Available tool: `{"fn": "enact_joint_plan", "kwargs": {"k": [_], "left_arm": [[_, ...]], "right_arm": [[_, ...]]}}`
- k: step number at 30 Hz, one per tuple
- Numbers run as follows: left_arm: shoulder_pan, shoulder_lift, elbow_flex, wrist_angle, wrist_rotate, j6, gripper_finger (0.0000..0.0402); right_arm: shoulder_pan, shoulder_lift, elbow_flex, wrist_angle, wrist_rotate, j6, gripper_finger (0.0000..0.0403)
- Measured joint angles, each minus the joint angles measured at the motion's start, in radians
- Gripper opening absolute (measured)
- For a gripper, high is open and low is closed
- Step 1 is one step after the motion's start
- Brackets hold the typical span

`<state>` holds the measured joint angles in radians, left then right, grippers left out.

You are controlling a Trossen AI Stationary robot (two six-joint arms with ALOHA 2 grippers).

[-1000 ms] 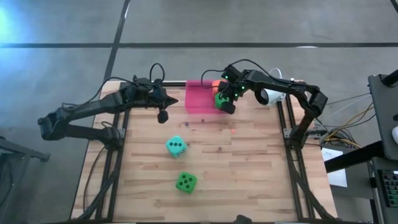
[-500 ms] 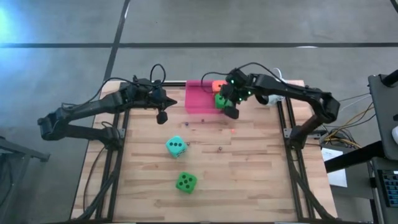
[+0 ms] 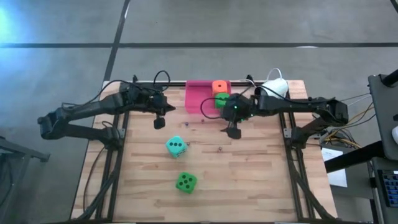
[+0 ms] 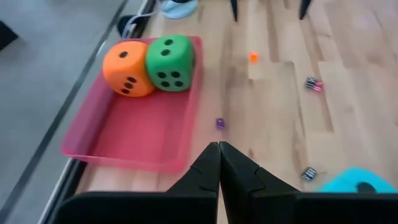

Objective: Pick & Place Dice
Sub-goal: Put the large blue dice into the the pink bin

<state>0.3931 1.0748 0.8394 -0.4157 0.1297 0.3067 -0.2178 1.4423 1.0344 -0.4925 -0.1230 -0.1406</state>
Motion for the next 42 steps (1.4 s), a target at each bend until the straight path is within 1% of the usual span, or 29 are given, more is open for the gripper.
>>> {"fn": "enact_joint_plan", "kwargs": {"k": [4, 8, 10, 12, 16, 19, 24, 28, 30, 34, 39, 42], "left_arm": [[-0.041, 0.0, -0.024, -0.004, 0.001, 0.009, 0.0008], [-0.099, 0.0, -0.047, -0.01, 0.001, 0.04, 0.0008], [-0.132, 0.0, -0.058, -0.037, 0.001, 0.055, 0.0008], [-0.163, 0.0, -0.061, -0.1, 0.0, 0.049, 0.0008], [-0.219, 0.0, -0.061, -0.227, -0.011, -0.095, 0.0008], [-0.264, 0.002, -0.062, -0.316, -0.015, -0.164, 0.0008], [-0.331, 0.009, -0.09, -0.375, -0.016, -0.31, 0.0008], [-0.378, 0.009, -0.17, -0.326, -0.002, -0.394, 0.0008], [-0.394, 0.009, -0.217, -0.267, 0.01, -0.429, 0.0008], [-0.412, 0.01, -0.293, -0.099, 0.075, -0.446, 0.0008], [-0.414, 0.01, -0.352, -0.006, 0.08, -0.465, 0.0008], [-0.414, 0.019, -0.376, 0.085, 0.081, -0.469, 0.0008]], "right_arm": [[0.015, -0.014, -0.037, 0.01, 0.003, -0.021, 0.0396], [0.013, -0.02, -0.042, 0.011, 0.003, -0.023, 0.0396], [0.014, -0.02, -0.041, 0.011, 0.003, -0.023, 0.0396], [0.015, -0.02, -0.037, 0.01, 0.002, -0.022, 0.0396], [0.015, -0.02, -0.029, 0.011, 0.002, -0.019, 0.0396], [0.015, -0.02, -0.028, 0.01, 0.002, -0.016, 0.0396], [0.015, -0.02, -0.029, 0.01, 0.002, -0.016, 0.0396], [0.015, -0.02, -0.029, 0.01, 0.001, -0.016, 0.0396], [0.015, -0.02, -0.029, 0.01, 0.0, -0.016, 0.0396], [0.015, -0.02, -0.029, 0.01, 0.0, -0.016, 0.0396], [0.015, -0.02, -0.029, 0.011, 0.0, -0.019, 0.0396], [0.015, -0.02, -0.029, 0.012, 0.0, -0.019, 0.0396]]}}
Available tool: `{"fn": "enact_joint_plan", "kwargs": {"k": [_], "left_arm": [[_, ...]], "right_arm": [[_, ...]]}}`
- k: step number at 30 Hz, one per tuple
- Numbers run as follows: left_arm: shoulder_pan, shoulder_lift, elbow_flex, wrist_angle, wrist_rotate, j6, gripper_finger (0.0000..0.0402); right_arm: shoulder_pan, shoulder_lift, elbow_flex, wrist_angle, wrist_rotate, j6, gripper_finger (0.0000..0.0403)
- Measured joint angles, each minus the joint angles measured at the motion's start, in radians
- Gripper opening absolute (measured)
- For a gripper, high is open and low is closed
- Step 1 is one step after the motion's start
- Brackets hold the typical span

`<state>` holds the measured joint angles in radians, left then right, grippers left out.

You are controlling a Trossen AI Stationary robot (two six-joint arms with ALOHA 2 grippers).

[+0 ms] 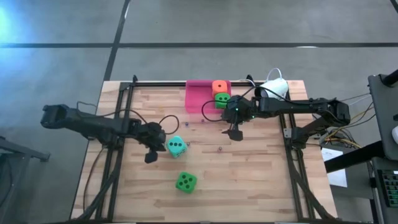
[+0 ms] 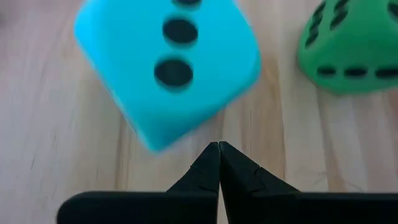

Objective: Pick & Place Dice
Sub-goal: Put the large blue dice into the the pink bin

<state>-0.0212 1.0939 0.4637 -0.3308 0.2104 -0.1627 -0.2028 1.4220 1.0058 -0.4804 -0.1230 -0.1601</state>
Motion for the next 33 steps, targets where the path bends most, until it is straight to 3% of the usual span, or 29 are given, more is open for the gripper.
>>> {"fn": "enact_joint_plan", "kwargs": {"k": [4, 12, 20, 33], "left_arm": [[0.0, 0.058, -0.024, 0.124, 0.0, -0.01, 0.0008], [0.0, 0.268, 0.029, 0.183, 0.0, 0.009, 0.0008], [0.001, 0.434, 0.181, 0.187, -0.006, 0.158, 0.0008], [0.061, 0.581, 0.346, 0.232, -0.011, 0.432, 0.0008]], "right_arm": [[0.0, 0.0, 0.0, 0.001, 0.0, 0.0, 0.0396], [0.0, 0.0, 0.0, 0.001, 0.0, 0.0, 0.0396], [0.0, 0.0, 0.0, 0.001, 0.0, 0.0, 0.0396], [0.0, 0.0, 0.0, 0.005, 0.001, -0.008, 0.0396]]}}
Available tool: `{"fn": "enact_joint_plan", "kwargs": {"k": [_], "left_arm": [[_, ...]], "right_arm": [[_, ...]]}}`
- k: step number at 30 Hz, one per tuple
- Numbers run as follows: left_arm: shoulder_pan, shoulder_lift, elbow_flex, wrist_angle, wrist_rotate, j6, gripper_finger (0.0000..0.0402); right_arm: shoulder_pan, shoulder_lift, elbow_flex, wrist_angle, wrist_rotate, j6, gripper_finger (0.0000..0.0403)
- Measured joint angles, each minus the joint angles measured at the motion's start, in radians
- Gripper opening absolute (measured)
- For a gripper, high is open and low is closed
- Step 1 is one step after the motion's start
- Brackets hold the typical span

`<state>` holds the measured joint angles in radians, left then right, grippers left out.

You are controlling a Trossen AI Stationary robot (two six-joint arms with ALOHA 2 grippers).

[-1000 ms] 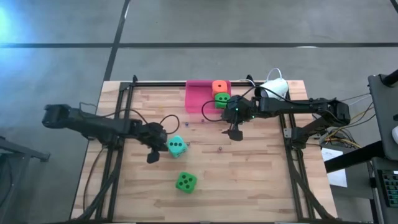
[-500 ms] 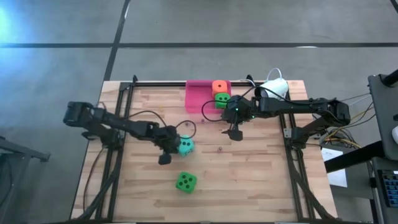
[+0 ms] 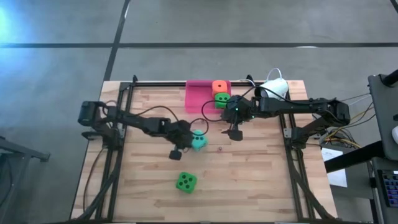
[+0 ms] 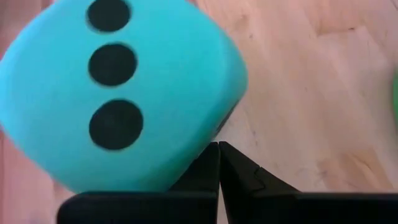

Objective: Pick & Place Dice
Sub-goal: Put the large blue dice into the the pink bin

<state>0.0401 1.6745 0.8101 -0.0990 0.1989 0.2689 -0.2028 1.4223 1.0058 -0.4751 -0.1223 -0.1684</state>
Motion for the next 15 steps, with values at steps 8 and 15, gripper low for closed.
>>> {"fn": "enact_joint_plan", "kwargs": {"k": [8, 15], "left_arm": [[0.015, 0.043, 0.074, -0.001, -0.001, 0.125, 0.0008], [0.019, 0.018, 0.106, -0.135, -0.026, 0.083, 0.0008]], "right_arm": [[0.0, 0.0, 0.0, 0.008, 0.0, -0.018, 0.0396], [0.0, 0.0, 0.0, 0.009, 0.0, -0.017, 0.0396]]}}
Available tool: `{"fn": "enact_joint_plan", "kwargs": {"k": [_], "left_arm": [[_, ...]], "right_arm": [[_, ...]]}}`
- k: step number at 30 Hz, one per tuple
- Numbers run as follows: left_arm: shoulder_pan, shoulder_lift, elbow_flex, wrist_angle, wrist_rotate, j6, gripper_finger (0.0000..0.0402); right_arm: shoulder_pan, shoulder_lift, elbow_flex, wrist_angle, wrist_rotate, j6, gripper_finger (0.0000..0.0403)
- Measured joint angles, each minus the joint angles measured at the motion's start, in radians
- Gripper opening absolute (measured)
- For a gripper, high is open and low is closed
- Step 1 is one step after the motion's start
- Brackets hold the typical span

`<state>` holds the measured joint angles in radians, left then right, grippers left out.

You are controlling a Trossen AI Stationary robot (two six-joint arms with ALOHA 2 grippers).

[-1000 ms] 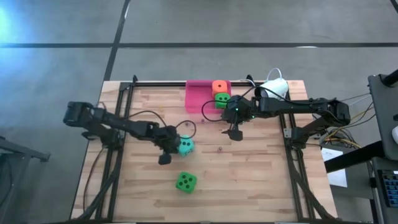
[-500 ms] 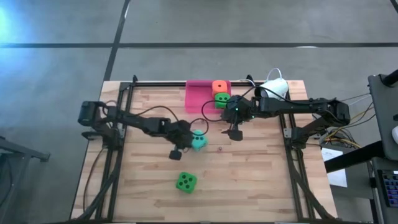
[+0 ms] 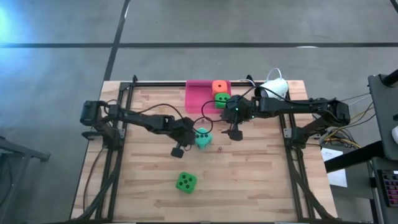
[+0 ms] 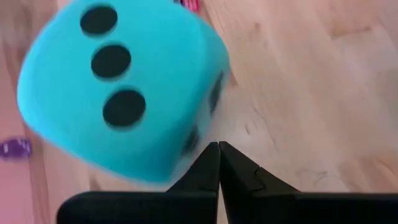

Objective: Pick & Place Dice
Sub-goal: Put the large blue dice into the the pink bin

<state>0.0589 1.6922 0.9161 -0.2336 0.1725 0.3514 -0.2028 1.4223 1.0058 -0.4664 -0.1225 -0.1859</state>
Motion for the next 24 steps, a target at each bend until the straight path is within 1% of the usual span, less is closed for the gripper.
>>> {"fn": "enact_joint_plan", "kwargs": {"k": [3, 7, 9, 15, 24], "left_arm": [[0.0, -0.046, 0.004, -0.094, -0.008, -0.03, 0.0008], [0.001, -0.113, -0.031, -0.101, -0.08, -0.05, 0.0008], [0.005, -0.122, -0.058, -0.063, -0.11, -0.072, 0.0008], [0.017, -0.121, -0.154, 0.129, -0.112, -0.087, 0.0008], [0.06, -0.087, -0.188, 0.265, -0.113, -0.094, 0.0008]], "right_arm": [[0.0, 0.0, 0.0, 0.0, 0.0, 0.002, 0.0396], [0.0, 0.0, 0.0, 0.002, 0.0, 0.003, 0.0396], [0.0, 0.0, 0.0, 0.002, 0.0, 0.003, 0.0396], [0.0, 0.0, 0.0, 0.002, -0.005, 0.003, 0.0396], [0.0, 0.0, 0.0, 0.002, -0.006, 0.002, 0.0396]]}}
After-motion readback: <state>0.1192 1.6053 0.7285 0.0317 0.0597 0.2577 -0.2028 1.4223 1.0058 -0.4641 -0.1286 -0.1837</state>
